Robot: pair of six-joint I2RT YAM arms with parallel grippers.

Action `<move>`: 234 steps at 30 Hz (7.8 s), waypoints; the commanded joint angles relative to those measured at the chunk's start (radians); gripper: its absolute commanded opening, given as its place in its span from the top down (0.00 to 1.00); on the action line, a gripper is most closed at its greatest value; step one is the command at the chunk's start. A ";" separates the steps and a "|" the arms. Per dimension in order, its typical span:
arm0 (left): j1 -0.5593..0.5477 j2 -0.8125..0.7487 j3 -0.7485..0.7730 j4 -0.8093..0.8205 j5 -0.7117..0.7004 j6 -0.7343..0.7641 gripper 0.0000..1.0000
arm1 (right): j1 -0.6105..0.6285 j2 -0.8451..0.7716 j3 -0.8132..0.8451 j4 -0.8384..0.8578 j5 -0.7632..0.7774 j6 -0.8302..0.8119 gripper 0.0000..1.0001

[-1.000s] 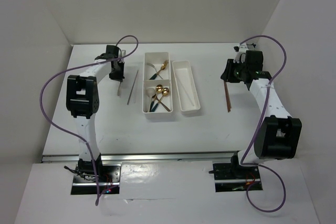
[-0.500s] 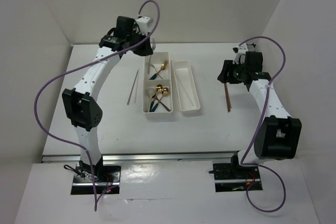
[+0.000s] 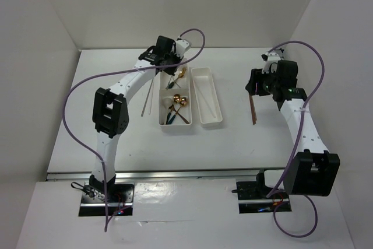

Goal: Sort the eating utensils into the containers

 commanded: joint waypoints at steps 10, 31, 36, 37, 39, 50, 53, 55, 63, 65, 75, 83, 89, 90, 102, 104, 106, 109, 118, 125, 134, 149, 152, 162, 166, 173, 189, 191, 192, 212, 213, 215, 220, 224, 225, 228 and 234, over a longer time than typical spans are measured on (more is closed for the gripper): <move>0.007 0.054 -0.023 0.224 -0.081 0.161 1.00 | -0.007 -0.028 -0.025 -0.009 0.023 -0.019 0.41; 0.048 -0.309 -0.126 0.101 0.117 -0.176 0.40 | -0.038 0.074 -0.115 0.026 0.144 -0.206 0.62; 0.048 -0.475 -0.236 0.066 0.106 -0.178 0.39 | -0.062 0.063 -0.192 -0.015 0.164 -0.230 0.65; 0.048 -0.525 -0.256 0.066 0.106 -0.178 0.39 | -0.062 0.063 -0.215 -0.015 0.164 -0.230 0.65; 0.048 -0.567 -0.308 0.066 0.083 -0.167 0.39 | -0.062 0.040 -0.244 -0.035 0.164 -0.230 0.65; 0.048 -0.653 -0.330 0.038 0.062 -0.176 0.38 | -0.062 0.067 -0.308 -0.006 0.182 -0.230 0.65; 0.057 -0.662 -0.321 0.029 0.062 -0.166 0.38 | -0.062 0.104 -0.308 -0.006 0.191 -0.220 0.65; 0.057 -0.662 -0.321 0.029 0.052 -0.166 0.38 | -0.062 0.123 -0.308 -0.006 0.191 -0.220 0.67; 0.076 -0.662 -0.321 0.029 0.052 -0.156 0.38 | -0.062 0.184 -0.289 -0.006 0.141 -0.210 0.75; 0.076 -0.652 -0.312 0.029 0.052 -0.156 0.38 | -0.062 0.193 -0.279 0.003 0.129 -0.210 0.77; 0.103 -0.615 -0.272 0.020 0.071 -0.175 0.38 | -0.062 0.261 -0.233 0.003 0.105 -0.201 0.77; 0.113 -0.597 -0.253 0.009 0.071 -0.175 0.38 | -0.062 0.324 -0.204 0.045 0.124 -0.192 0.77; 0.113 -0.586 -0.235 0.009 0.071 -0.175 0.38 | -0.062 0.368 -0.183 0.063 0.133 -0.183 0.72; 0.113 -0.586 -0.235 0.009 0.071 -0.175 0.38 | -0.062 0.368 -0.174 0.063 0.133 -0.183 0.72; 0.113 -0.555 -0.215 0.000 0.080 -0.184 0.38 | -0.062 0.434 -0.114 0.105 0.153 -0.174 0.70; 0.113 -0.555 -0.215 0.000 0.080 -0.184 0.38 | -0.062 0.463 -0.114 0.114 0.182 -0.174 0.70; 0.113 -0.546 -0.206 -0.009 0.080 -0.175 0.38 | -0.062 0.473 -0.114 0.123 0.214 -0.174 0.70; 0.122 -0.546 -0.195 -0.009 0.071 -0.175 0.38 | -0.062 0.496 -0.114 0.123 0.224 -0.184 0.73; 0.122 -0.528 -0.177 -0.009 0.071 -0.175 0.38 | -0.052 0.515 -0.170 0.123 0.273 -0.204 0.74; 0.122 -0.528 -0.167 -0.009 0.071 -0.175 0.38 | -0.042 0.535 -0.189 0.094 0.237 -0.204 0.78; 0.122 -0.528 -0.167 -0.009 0.062 -0.175 0.38 | -0.042 0.575 -0.189 0.063 0.205 -0.214 1.00; 0.122 -0.675 -0.394 0.093 -0.013 -0.215 0.40 | 0.006 0.290 0.220 0.028 0.053 0.012 1.00; 0.122 -0.699 -0.423 0.093 -0.061 -0.233 0.39 | 0.095 0.281 0.245 0.028 0.040 0.108 1.00; 0.153 -0.773 -0.492 0.084 -0.176 -0.245 0.00 | 0.350 0.399 0.271 0.040 0.039 0.303 1.00; 0.174 -0.784 -0.493 0.075 -0.185 -0.245 0.00 | 0.373 0.474 0.271 0.040 0.039 0.303 1.00; 0.194 -0.767 -0.483 0.037 -0.205 -0.245 0.00 | 0.393 0.571 0.262 0.040 -0.014 0.293 0.79; 0.223 -0.571 -0.740 -0.002 0.022 -0.086 0.31 | 0.402 0.309 0.288 0.103 0.107 0.086 0.49; 0.223 -0.514 -0.749 0.007 0.022 -0.070 0.44 | 0.402 0.254 0.250 0.114 0.136 0.046 0.49; 0.223 -0.495 -0.749 0.007 0.022 -0.060 0.46 | 0.375 0.236 0.239 0.114 0.147 0.020 0.49; 0.223 -0.279 -0.733 0.098 -0.081 -0.072 0.50 | 0.215 0.086 0.133 0.063 0.138 0.010 0.51; 0.223 -0.267 -0.733 0.098 -0.090 -0.072 0.50 | 0.215 0.086 0.124 0.063 0.138 0.010 0.51; 0.223 -0.267 -0.733 0.107 -0.090 -0.081 0.51 | 0.215 0.086 0.124 0.063 0.138 0.010 0.51; 0.223 -0.244 -0.733 0.116 -0.099 -0.101 0.52 | 0.206 0.095 0.133 0.063 0.147 0.010 0.51; 0.223 -0.222 -0.723 0.116 -0.099 -0.101 0.53 | 0.206 0.104 0.143 0.063 0.147 0.010 0.51; 0.223 -0.212 -0.714 0.116 -0.099 -0.101 0.53 | 0.197 0.104 0.143 0.063 0.147 0.010 0.51; 0.223 -0.186 -0.703 0.127 -0.099 -0.101 0.56 | 0.197 0.104 0.143 0.063 0.156 0.010 0.51; 0.223 -0.152 -0.669 0.118 -0.080 -0.092 0.64 | 0.188 0.104 0.143 0.063 0.156 0.010 0.52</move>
